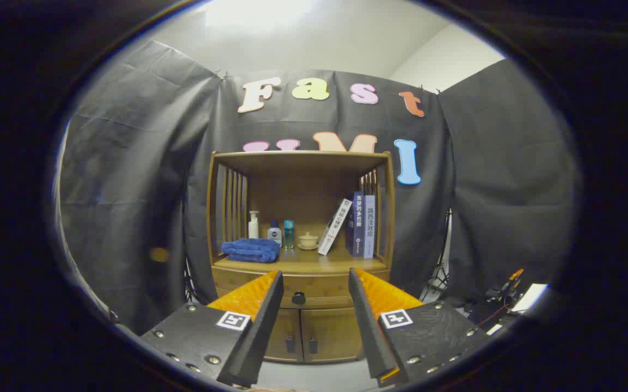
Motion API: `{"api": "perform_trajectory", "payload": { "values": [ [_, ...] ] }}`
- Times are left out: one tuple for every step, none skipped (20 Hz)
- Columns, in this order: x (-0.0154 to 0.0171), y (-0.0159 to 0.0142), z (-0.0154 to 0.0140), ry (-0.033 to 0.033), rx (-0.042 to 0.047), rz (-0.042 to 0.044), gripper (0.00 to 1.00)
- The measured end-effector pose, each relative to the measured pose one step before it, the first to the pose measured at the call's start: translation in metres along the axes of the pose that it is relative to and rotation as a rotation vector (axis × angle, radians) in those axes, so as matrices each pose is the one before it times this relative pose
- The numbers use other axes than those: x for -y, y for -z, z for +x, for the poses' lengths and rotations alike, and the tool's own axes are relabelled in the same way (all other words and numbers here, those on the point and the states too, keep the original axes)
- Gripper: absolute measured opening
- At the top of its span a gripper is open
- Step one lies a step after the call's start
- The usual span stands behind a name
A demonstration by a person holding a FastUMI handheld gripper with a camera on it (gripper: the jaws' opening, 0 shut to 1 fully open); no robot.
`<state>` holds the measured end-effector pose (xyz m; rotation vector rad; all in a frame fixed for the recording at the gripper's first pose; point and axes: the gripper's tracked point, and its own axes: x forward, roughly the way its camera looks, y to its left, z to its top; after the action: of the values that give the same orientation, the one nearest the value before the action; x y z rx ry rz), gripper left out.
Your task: Pull open the drawer, take out the items inside it, and place them on the countertop above the cabinet.
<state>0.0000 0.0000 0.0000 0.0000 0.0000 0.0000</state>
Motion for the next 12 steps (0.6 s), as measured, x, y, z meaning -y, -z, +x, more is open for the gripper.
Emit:
{"api": "perform_trajectory", "payload": {
  "values": [
    [0.00121, -0.00169, -0.00042, 0.00172, 0.00363, 0.00282, 0.72],
    [0.00166, -0.0007, 0.00034, 0.00312, 0.00332, 0.00057, 0.72],
    [0.00016, -0.00033, 0.00004, -0.00038, 0.0, -0.0003, 0.72],
    [-0.00117, 0.0014, 0.00094, -0.0019, -0.0034, -0.00221, 0.72],
    [-0.0003, 0.00032, 0.00104, 0.00187, -0.00445, -0.00445, 0.72],
    [0.00068, 0.00059, -0.0005, 0.00175, -0.00281, -0.00346, 0.72],
    [-0.00138, -0.00082, 0.00013, -0.00242, -0.00112, -0.00055, 0.72],
    [-0.00096, 0.00018, 0.00079, -0.00046, -0.00031, 0.00072, 0.72],
    [-0.00013, -0.0006, 0.00064, -0.00083, -0.00087, 0.00112, 0.72],
    [-0.00002, 0.00047, -0.00052, -0.00089, -0.00056, 0.00024, 0.72],
    [-0.00033, 0.00081, 0.00056, -0.00014, -0.00239, -0.00059, 0.72],
    [-0.0002, 0.00018, -0.0003, 0.0013, -0.001, -0.00089, 0.72]
  ]
}}
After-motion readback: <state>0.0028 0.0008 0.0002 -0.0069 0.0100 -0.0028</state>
